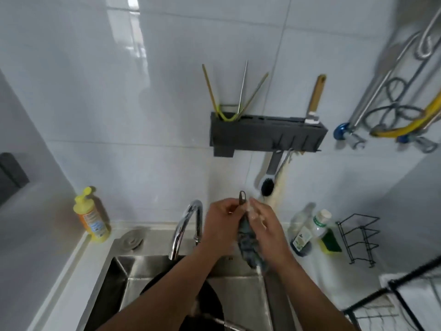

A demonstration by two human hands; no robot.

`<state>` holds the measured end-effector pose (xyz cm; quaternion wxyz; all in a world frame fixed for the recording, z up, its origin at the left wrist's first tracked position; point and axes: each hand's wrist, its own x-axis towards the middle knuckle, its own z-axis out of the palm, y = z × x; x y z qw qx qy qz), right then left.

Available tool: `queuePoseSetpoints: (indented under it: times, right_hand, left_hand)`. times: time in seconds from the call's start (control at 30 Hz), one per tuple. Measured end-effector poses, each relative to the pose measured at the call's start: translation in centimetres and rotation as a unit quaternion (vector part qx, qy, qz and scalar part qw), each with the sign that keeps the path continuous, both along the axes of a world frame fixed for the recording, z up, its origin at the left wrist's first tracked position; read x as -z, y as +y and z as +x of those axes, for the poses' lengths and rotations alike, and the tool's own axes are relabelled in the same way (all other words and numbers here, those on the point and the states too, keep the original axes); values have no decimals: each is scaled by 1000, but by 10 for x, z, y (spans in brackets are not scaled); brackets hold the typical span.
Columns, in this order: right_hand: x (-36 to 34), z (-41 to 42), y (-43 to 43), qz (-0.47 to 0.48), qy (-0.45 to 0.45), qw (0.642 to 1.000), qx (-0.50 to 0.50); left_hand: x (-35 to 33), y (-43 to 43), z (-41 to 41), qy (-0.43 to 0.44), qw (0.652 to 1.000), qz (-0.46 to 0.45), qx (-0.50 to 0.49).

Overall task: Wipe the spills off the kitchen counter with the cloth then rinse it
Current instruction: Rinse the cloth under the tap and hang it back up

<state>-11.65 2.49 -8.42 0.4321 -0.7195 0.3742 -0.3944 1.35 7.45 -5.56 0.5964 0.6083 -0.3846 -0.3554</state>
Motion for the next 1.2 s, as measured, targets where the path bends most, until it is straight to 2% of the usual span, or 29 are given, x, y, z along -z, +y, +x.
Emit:
queuePoseSetpoints:
  times: [0.13,0.27,0.4,0.53,0.8,0.97,1.2]
  right_hand:
    - [-83,4,-38,-24,-39,999,21]
    - [-120,11,-71,-74,-12,996,53]
    - [-119,9,-93,-84,-27,991,102]
    - [-109,-7,-109,-103,-30,984,145]
    - [-103,-55,-133,-82,-38,984,152]
    - [-105,-67,-150,-127,-36,973,192]
    - [-108,-67,-174,-253,70,942,209]
  left_hand:
    - [-48,-39,-2,-48,998,-12,34]
    - [-72,-68,-1,-37,999,-35,20]
    - [-80,-92,-4,-34,999,-26,-13]
    - [-77,-111,-24,-65,997,-23,-17]
    - [-65,-142,-80,35,997,-10,-65]
    - [-69,-159,-103,32,996,-8,-83]
    - [-70,-179,-113,12,995,-14,-101]
